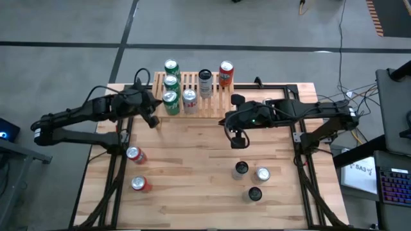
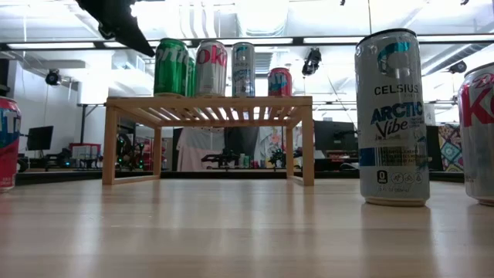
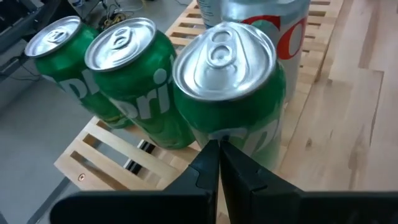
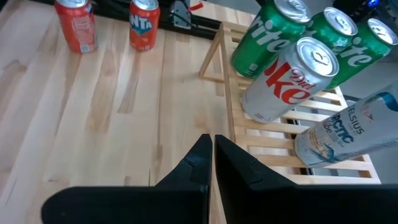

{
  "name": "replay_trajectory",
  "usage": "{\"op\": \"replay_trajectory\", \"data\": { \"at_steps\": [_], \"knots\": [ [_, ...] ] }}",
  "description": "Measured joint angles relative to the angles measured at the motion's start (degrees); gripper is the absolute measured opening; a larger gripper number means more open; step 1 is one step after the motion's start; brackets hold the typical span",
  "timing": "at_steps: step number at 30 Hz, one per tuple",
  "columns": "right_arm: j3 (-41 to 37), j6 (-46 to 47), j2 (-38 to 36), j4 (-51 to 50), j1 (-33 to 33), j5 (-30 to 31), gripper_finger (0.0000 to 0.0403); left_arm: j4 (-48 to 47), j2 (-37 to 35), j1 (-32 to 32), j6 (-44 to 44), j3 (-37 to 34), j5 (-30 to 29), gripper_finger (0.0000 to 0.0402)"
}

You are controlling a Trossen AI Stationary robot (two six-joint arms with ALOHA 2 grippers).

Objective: Place canned beverage on shelf
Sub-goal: Adjust the green soda cans, then put the top right blue soda can on the shelf

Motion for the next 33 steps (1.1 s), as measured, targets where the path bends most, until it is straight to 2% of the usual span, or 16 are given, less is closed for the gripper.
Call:
{"op": "replay_trajectory", "data": {
  "at_steps": [6, 29, 33],
  "knots": [
    [0.00, -0.26, 0.34, 0.02, 0.00, 0.01, 0.0009, 1.06, 1.53, 0.00, 0.00, 0.00, 0.00, 0.0000],
    [0.00, 0.14, 0.34, 0.04, 0.00, 0.02, 0.0009, -1.30, 0.19, 0.00, -1.19, 0.58, 0.09, 0.0000],
    [0.00, 1.49, 0.34, 0.16, 0.00, 0.07, 0.0009, 1.12, -1.13, -0.39, -2.82, 0.74, 2.46, 0.0000]
  ]
}}
